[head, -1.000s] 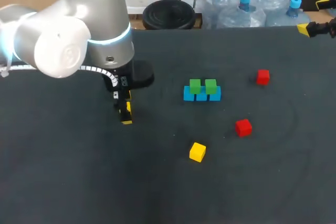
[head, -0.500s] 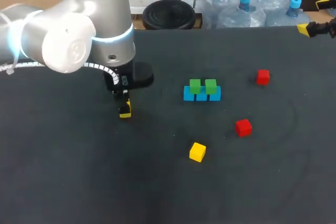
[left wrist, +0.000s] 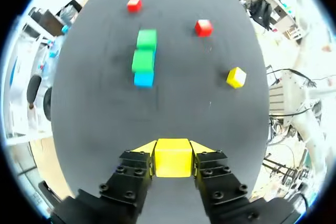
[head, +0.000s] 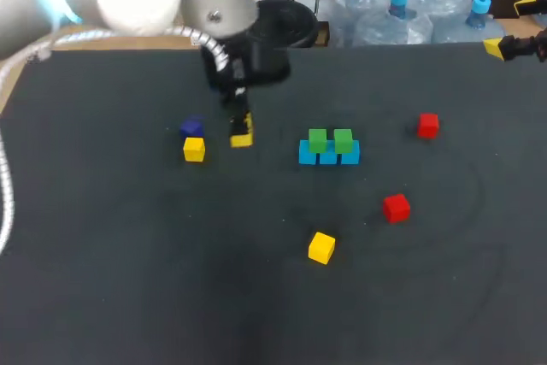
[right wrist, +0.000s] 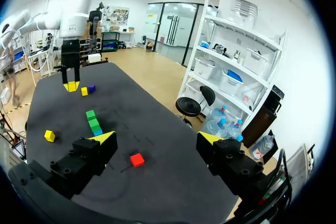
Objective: Place the blue cubes, place green cubes on the blue cubes, place the yellow cubes on the green cubes, then place the red cubes on the yellow cubes, and place purple cube on the red cubes.
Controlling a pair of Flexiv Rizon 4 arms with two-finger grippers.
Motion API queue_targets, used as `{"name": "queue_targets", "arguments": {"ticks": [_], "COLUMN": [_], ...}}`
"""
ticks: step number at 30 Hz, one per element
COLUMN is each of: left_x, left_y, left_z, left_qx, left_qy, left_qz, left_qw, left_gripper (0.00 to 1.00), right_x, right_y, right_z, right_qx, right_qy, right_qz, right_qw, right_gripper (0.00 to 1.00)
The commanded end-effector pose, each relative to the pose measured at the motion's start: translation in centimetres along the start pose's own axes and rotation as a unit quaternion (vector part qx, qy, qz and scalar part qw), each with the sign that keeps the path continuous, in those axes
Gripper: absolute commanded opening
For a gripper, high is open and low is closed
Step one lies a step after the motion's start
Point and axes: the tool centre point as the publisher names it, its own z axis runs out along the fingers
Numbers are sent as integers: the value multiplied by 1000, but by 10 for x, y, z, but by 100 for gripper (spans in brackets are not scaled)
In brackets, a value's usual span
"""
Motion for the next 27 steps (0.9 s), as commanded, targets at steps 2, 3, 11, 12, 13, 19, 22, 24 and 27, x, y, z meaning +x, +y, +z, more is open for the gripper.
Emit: {"name": "queue_targets", "arguments": {"ticks": [2,3,11,12,13,19,22,24,27], "left_x": [-53,-61,-110,-113,-116,-130,-134,-135,-137], "left_y": [13,13,21,23,24,30,30,30,31], "left_z": [-18,-20,-20,-18,-16,-9,-6,-4,2], "left_qx": [43,43,42,43,44,31,29,24,17], "left_qy": [47,43,40,40,40,22,12,7,-3], "left_qz": [24,30,45,45,44,20,18,17,14], "left_qw": [998,998,997,997,997,999,999,1000,1000], "left_gripper": [0,0,0,0,0,0,0,0,0], "right_x": [0,0,0,0,0,0,0,0,0], "right_y": [0,0,0,0,0,0,0,0,0], "right_z": [0,0,0,0,0,0,0,0,0], "right_qx": [0,0,0,0,0,0,0,0,0], "right_qy": [0,0,0,0,0,0,0,0,0], "right_qz": [0,0,0,0,0,0,0,0,0], "right_qw": [1000,1000,1000,1000,1000,1000,1000,1000,1000], "right_gripper": [100,100,100,100,100,100,100,100,100]}}
